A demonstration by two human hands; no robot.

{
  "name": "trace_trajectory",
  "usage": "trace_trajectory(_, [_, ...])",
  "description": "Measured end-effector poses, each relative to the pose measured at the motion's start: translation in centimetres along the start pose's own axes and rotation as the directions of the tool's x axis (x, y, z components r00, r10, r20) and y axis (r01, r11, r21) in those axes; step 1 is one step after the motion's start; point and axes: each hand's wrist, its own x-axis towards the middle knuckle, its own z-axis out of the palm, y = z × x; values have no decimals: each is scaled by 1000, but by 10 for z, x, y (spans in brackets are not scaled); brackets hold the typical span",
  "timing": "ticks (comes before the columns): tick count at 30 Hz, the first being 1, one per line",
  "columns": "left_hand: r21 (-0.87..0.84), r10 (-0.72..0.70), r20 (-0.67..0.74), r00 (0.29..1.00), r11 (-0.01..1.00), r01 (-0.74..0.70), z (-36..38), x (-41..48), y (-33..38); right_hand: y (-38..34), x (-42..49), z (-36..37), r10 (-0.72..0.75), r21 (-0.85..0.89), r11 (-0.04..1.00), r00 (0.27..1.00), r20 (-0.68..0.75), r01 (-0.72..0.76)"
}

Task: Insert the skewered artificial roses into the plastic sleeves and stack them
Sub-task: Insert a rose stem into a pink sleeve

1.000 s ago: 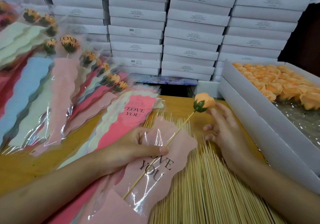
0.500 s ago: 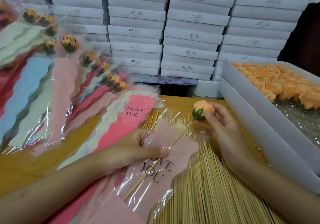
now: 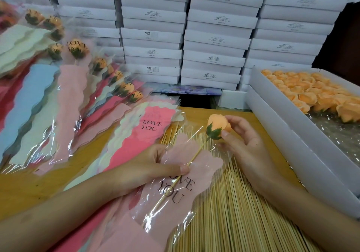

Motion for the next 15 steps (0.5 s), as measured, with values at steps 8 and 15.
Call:
trace_trajectory(8, [-33,32,20,999,999,-32,-1,1,0,0,0,1,-1,-24,1000,999,32,2])
trace_trajectory(15, [-35,89,-13,996,995,-89,2,2,1,-7,-5,5,-42,-56,997,992,116,49])
